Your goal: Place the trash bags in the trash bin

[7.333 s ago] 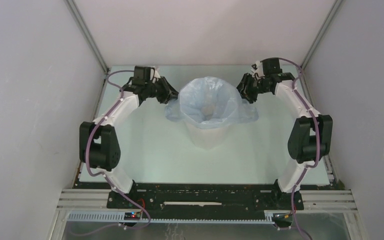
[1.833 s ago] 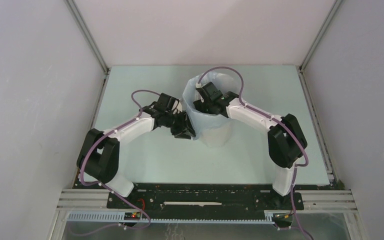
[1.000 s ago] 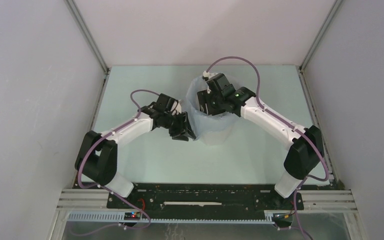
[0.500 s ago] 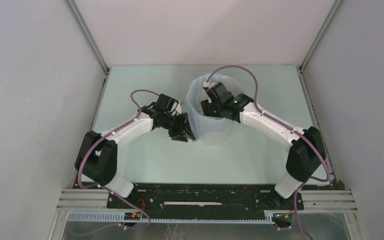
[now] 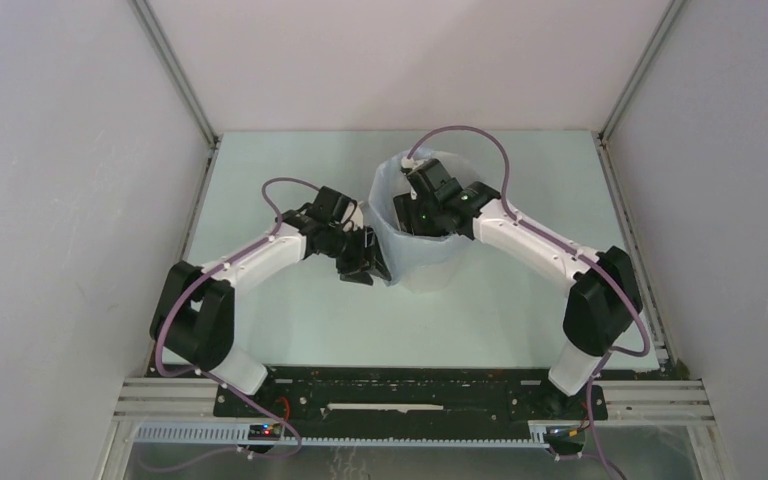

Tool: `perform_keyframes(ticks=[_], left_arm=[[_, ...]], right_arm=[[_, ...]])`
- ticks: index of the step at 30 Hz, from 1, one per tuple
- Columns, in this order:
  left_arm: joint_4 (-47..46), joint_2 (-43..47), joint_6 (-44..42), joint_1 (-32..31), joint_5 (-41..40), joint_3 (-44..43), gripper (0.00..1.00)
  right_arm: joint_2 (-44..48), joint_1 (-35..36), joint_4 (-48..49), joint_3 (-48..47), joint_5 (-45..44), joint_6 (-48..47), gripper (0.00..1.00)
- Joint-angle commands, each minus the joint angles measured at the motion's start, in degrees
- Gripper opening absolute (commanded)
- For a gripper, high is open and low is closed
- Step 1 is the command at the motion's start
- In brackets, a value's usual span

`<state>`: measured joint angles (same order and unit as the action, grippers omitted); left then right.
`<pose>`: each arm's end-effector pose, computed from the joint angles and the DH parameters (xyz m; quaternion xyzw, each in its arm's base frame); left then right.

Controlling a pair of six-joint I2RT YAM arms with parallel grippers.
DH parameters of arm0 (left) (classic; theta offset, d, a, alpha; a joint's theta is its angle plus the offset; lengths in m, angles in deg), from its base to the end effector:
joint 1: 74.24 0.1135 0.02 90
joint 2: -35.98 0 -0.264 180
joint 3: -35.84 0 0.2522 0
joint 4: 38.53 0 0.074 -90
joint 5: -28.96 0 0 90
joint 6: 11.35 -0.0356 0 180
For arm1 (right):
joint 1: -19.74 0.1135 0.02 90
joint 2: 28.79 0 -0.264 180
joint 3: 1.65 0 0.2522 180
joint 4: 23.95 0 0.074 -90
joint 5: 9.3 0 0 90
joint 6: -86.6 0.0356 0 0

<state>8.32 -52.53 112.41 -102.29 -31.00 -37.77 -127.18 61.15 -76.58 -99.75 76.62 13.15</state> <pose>0.2621 -0.1598 0.2202 0.0165 0.9386 -0.3367 0.0732 0.2842 0.2473 0.2860 -0.1929 0.9277 0.1244 0.2943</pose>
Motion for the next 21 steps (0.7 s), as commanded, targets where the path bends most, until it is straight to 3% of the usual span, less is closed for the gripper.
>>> perform_keyframes(ticks=[1,7,12,21], left_arm=[[0.0,1.5,-2.4,-0.4,-1.4,-2.3,0.6],[0.4,8.6,-5.9,-0.1,-6.2,0.2,0.78],[0.2,17.6,-5.5,1.0,-10.3,2.6,0.91],[0.7,26.3,-0.7,1.1,-12.4,9.2,0.94]], right_arm=[[5.7,-0.4,-2.7,-4.5,-0.5,-0.8,0.7],[11.6,-2.0,-4.0,-6.4,1.5,-3.0,0.79],[14.9,-3.6,-6.1,-8.9,3.4,-4.4,0.81],[14.8,-4.6,-7.0,-11.2,8.2,-4.4,0.82]])
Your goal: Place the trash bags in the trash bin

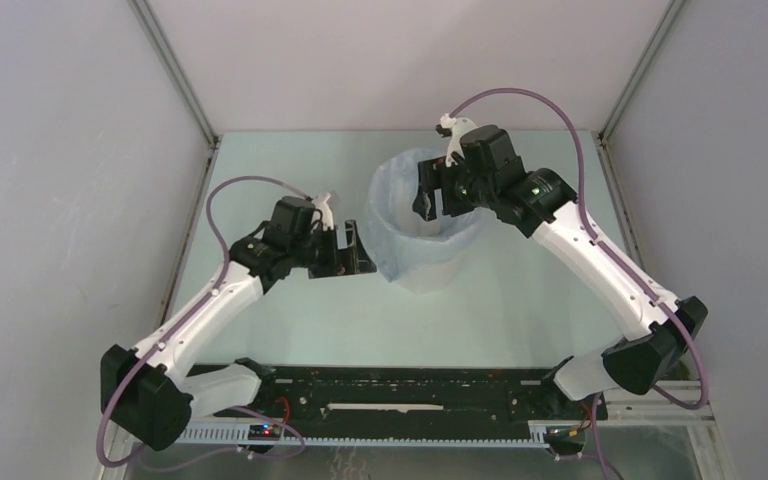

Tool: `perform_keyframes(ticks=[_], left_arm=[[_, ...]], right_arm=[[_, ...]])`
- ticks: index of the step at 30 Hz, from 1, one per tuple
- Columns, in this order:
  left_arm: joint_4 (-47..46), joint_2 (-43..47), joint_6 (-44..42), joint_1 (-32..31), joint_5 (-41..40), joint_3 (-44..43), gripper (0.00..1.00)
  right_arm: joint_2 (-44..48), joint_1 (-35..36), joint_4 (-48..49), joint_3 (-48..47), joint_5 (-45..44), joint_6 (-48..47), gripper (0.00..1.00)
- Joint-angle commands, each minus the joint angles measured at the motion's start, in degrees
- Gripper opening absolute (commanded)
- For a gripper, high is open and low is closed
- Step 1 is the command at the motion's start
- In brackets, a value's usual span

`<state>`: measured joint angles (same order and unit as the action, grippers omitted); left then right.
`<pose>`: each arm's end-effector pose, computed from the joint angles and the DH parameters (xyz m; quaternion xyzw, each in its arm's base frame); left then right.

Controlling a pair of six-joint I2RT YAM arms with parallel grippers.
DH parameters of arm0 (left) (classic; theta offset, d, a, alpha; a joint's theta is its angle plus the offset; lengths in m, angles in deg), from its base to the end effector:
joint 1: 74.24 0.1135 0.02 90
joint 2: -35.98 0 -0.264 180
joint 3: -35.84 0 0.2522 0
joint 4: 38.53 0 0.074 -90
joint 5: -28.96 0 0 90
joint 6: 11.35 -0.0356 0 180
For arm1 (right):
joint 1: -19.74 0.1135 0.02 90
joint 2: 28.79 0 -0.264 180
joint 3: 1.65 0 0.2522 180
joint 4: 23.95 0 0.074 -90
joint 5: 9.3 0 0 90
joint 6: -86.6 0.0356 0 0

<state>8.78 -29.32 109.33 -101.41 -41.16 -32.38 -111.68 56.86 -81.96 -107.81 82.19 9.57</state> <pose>0.2065 -0.1196 0.2910 0.0391 0.9096 -0.3239 0.2572 0.2459 0.1873 0.4127 -0.1912 0.8650 0.2067 0.4152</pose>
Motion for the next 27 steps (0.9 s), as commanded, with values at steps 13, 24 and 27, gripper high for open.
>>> perform_keyframes(ticks=[13,24,27], left_arm=[[-3.7,23.5,7.1,0.2,-8.7,-1.4,0.99],[-11.5,30.8,9.6,0.3,-21.1,0.0,1.0],[-12.6,30.1,10.8,0.3,-21.8,0.0,1.0]], right_arm=[[15.4,-0.5,-5.3,-3.6,7.6,0.0,0.9],[41.9,1.4,-9.1,25.2,2.9,-2.0,1.0],[44.9,1.6,-1.7,32.7,1.9,3.3,1.0]])
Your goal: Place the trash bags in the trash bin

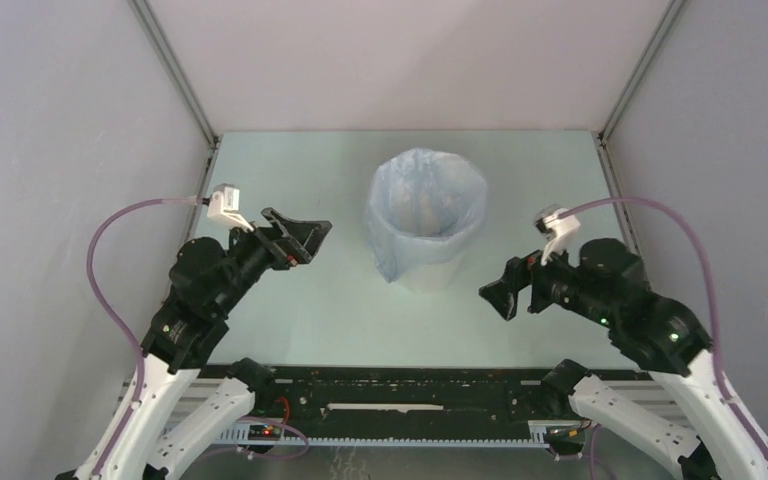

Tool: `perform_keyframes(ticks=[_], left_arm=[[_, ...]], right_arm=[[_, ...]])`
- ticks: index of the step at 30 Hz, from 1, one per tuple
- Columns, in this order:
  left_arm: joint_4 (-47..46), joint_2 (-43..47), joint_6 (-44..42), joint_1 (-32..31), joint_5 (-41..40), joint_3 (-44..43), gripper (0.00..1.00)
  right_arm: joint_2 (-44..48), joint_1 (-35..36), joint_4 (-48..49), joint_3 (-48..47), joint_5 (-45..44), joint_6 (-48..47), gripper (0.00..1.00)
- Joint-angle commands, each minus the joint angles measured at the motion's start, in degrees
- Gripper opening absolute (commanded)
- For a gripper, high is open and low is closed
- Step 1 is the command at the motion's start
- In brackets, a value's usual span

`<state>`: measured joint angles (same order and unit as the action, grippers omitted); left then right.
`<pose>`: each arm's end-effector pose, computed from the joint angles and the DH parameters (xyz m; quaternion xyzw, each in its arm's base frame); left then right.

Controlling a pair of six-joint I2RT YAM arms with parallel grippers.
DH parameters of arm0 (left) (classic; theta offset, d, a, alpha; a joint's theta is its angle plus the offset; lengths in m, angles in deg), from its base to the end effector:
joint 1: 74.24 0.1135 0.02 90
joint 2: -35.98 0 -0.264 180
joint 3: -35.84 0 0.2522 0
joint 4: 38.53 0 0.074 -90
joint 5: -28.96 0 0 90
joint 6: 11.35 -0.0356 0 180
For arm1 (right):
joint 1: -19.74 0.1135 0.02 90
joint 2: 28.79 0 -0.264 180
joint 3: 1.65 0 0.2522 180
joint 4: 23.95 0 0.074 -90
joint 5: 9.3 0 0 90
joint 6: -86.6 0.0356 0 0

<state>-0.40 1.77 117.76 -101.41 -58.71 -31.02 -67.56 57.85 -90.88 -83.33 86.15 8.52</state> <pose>0.1089 -0.0575 0.3875 -0.0634 0.7374 -0.3802 0.5548 0.0757 0.0637 0.4060 -0.2150 0.8102 0.2661 0.4760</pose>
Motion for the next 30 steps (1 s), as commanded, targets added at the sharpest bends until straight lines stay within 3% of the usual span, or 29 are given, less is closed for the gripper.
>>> perform_keyframes(ticks=[1,4,7,12,17,23,30], left_arm=[[-3.6,-1.3,2.8,0.3,-3.9,-1.8,1.0],[-3.4,-1.6,3.9,0.3,-3.7,-5.0,1.0],[-1.9,-1.4,3.6,0.3,-6.8,-11.6,1.0],[3.7,-6.6,-5.9,0.3,-8.4,-30.0,1.0],[13.9,-12.3,-12.7,0.3,-9.8,-46.8,1.0],[13.0,-9.5,-16.5,0.3,-14.4,-48.7,1.0],[16.0,-8.1,-18.0,0.3,-16.4,-47.7,1.0]], right_arm=[[0.7,0.7,9.1,9.8,-2.0,6.4,1.0],[-1.5,0.6,10.2,10.3,-1.7,10.5,1.0],[-3.5,0.7,4.0,3.9,-7.5,13.8,1.0],[-5.6,0.8,-8.1,-15.6,-19.7,13.7,1.0],[-9.7,0.8,-13.3,-38.3,-25.1,9.1,1.0],[-11.8,0.4,-11.0,-53.7,-27.5,6.3,1.0],[-10.5,-0.1,-8.7,-49.8,-27.2,8.5,1.0]])
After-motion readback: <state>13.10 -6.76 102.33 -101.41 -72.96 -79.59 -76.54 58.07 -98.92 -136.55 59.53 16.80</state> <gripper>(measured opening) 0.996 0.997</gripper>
